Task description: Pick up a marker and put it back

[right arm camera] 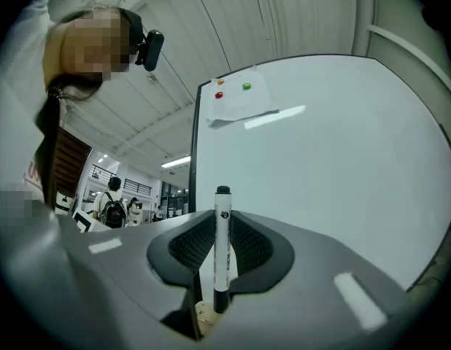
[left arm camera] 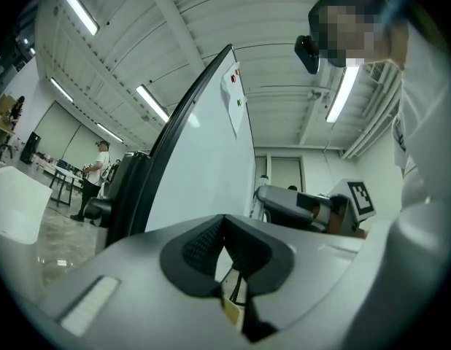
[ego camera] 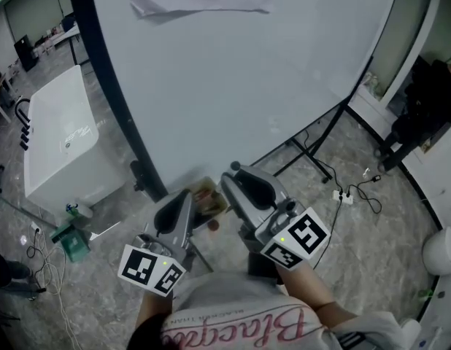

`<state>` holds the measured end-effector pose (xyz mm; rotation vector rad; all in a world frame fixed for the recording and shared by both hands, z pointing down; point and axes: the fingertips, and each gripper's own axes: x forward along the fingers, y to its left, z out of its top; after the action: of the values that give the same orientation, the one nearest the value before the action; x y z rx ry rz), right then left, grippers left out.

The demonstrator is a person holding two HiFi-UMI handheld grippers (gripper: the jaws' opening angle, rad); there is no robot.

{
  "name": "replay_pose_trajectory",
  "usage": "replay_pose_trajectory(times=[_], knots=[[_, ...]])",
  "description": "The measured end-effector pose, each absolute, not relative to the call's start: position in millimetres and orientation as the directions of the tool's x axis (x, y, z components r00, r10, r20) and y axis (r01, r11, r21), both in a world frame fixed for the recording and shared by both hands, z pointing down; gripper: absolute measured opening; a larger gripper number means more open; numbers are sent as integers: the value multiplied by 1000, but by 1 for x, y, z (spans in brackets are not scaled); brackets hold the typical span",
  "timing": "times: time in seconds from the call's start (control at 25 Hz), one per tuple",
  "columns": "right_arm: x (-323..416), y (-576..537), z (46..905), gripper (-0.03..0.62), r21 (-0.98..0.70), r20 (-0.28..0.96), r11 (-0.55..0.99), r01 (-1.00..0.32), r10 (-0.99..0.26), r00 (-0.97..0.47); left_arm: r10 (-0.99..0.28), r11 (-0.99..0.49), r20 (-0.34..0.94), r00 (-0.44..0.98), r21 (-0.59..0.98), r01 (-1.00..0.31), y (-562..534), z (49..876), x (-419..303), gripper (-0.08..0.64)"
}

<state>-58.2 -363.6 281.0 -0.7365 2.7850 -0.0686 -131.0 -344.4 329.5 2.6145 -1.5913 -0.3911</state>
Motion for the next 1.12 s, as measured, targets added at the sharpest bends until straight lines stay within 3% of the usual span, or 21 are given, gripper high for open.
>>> replay_pose_trajectory(times=[0.56, 1.12], knots=[[-60, -367, 311, 66, -79, -149, 848, -523, -529, -835, -866, -491, -210, 454, 183, -851, -341, 326, -126, 0], [-83, -402, 430, 66, -198, 188, 800, -566, -536, -823, -879, -472, -172, 444, 195, -860, -342, 337, -132, 0]])
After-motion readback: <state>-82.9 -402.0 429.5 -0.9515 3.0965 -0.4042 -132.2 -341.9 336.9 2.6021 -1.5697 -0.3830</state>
